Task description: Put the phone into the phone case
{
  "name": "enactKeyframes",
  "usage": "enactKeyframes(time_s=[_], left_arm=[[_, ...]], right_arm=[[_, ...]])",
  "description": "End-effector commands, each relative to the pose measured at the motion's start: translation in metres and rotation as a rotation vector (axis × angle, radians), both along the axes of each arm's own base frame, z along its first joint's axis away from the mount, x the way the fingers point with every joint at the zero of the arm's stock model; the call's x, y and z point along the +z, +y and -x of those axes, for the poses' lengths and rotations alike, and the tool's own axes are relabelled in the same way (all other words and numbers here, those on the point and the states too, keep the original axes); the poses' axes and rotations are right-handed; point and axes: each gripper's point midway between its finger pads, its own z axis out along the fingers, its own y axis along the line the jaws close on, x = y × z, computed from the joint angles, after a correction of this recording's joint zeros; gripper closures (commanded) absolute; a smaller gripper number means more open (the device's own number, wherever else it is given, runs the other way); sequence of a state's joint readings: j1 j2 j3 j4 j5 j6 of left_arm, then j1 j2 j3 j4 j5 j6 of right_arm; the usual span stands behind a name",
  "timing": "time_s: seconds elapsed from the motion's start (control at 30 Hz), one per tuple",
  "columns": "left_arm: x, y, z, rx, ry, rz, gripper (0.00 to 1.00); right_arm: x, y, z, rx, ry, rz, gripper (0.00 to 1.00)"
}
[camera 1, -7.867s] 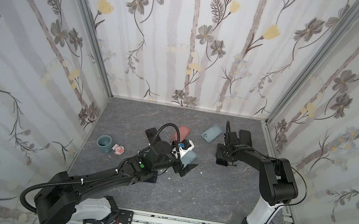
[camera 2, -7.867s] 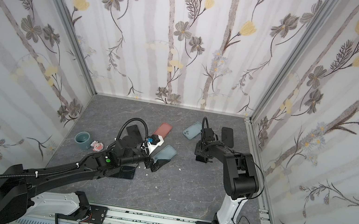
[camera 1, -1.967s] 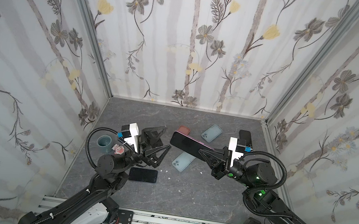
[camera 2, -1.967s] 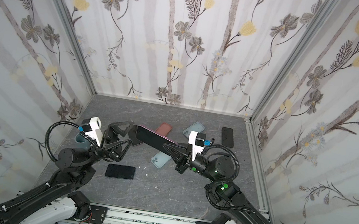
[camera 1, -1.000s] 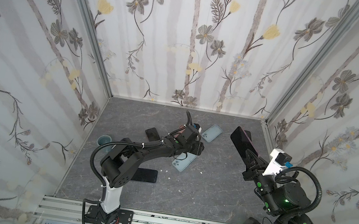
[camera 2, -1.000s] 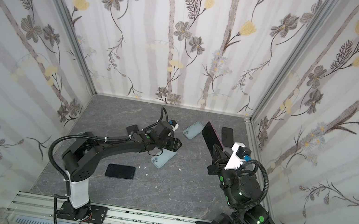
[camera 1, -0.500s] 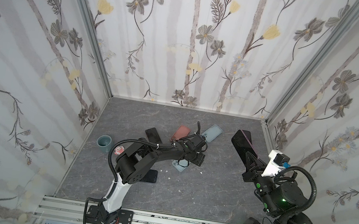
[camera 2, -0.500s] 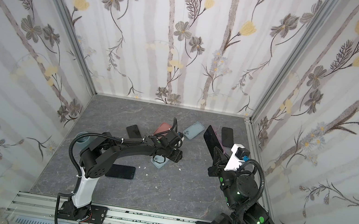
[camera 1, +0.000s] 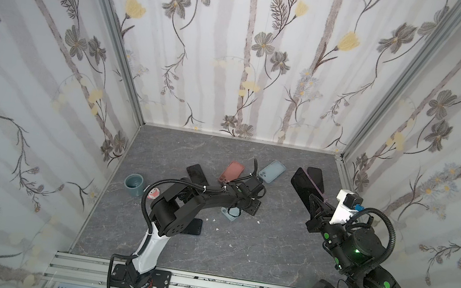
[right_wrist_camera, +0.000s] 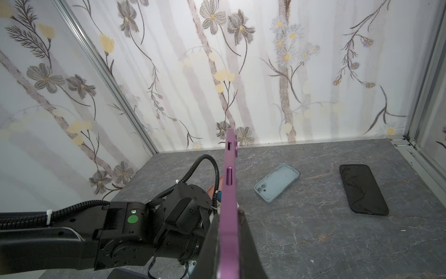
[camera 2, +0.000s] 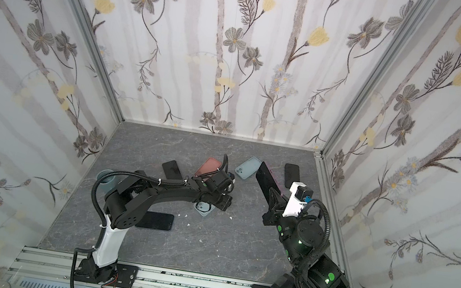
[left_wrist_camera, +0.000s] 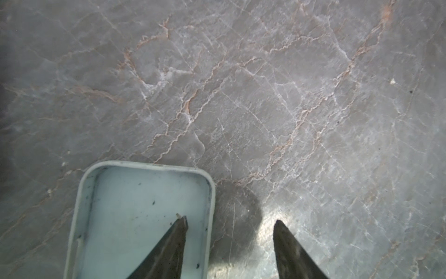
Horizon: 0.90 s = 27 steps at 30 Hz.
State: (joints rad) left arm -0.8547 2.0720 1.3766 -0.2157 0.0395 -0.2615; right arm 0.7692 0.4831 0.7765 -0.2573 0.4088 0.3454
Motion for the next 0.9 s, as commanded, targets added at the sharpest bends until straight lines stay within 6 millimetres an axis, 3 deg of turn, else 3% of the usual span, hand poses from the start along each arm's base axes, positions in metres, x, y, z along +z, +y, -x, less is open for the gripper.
enactKeyframes(time_s=[0.0, 0.23, 0.47, 0.73, 0.87], left_arm=[[-0.002, -0.005, 0.008, -0.044, 0.017, 0.016, 0.46], [0.006, -0.023, 0.047, -0.194, 0.023, 0.070, 0.50], [0.010, -0.027, 0.089, -0.289, 0.057, 0.111, 0.50], [0.011, -0.031, 0.155, -0.504, 0.110, 0.140, 0.50], [0.021, -0.033, 0.161, -0.516, 0.098, 0.160, 0.50]], right_arm=[[0.016, 0.002, 0.002, 0.018, -0.038, -0.056, 1.00], [0.017, 0.005, 0.001, 0.027, -0.037, -0.059, 1.00], [0.016, 0.013, -0.003, 0.047, -0.030, -0.055, 1.00], [0.015, 0.022, -0.007, 0.070, -0.019, -0.045, 0.99], [0.015, 0.027, -0.010, 0.079, -0.010, -0.045, 0.99]])
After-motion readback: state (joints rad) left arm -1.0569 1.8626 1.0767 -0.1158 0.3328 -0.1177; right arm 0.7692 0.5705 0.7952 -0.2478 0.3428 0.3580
